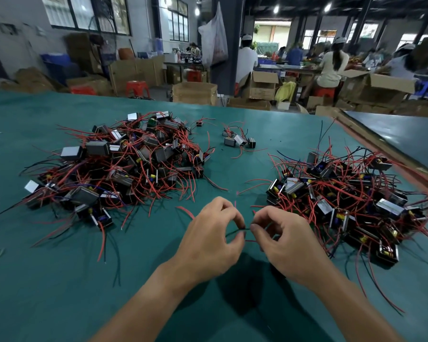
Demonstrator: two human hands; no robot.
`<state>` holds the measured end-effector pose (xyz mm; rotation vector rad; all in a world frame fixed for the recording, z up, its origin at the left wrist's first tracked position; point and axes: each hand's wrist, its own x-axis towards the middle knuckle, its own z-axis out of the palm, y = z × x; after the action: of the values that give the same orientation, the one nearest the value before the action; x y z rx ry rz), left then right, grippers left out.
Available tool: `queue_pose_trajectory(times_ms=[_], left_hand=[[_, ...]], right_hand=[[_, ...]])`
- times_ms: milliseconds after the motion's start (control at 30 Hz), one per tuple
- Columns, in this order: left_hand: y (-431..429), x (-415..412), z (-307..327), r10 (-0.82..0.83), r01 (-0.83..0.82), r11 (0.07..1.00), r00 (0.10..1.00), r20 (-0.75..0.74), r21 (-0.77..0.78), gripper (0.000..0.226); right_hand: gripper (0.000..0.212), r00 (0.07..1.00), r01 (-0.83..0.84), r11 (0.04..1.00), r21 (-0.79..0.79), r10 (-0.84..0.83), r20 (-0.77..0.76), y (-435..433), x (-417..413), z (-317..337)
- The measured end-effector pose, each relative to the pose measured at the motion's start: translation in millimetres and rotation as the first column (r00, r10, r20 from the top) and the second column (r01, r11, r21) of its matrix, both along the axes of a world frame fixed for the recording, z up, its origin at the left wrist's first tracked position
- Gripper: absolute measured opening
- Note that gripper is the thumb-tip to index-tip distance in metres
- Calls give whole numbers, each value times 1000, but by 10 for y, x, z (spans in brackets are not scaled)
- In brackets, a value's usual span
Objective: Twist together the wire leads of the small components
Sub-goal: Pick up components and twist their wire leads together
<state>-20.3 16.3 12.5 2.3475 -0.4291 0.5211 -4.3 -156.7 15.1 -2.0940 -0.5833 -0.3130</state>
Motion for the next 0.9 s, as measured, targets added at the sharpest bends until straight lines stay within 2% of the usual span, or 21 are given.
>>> queue_pose_trajectory(times_ms=[67,200,300,433,600,700,800,900], left_hand=[[16,8,-21,31,-30,999,999,-29,26,18],[34,32,-26,96,-99,995,987,-131,-15,28],[34,24,0,109,-111,993,993,-36,-46,30],[28,2,80,27,-22,998,997,69,-64,23],[-17,-26,78,-120,106,979,990,-68,-175,13],[-27,-20,61,-115,92,977,987,-112,-192,12],[-31,-14,71,-96,60,973,984,-153,-224,9],[-51,-13,66,-114,49,960,968,-224,-275,9]], right_hand=[[20,1000,5,1000,22,-6,3,4,0,9],[20,1000,17,999,37,-17,9,-1,7,29],[20,999,32,999,28,-34,43,19,4,24],[12,998,22,999,47,-25,53,25,5,17],[7,1000,4,996,86,-5,4,43,-34,8],[8,1000,15,995,98,-12,-24,43,-42,-2],[21,996,20,991,129,-8,-90,26,-35,-11],[26,984,19,978,209,19,-174,28,-31,5]])
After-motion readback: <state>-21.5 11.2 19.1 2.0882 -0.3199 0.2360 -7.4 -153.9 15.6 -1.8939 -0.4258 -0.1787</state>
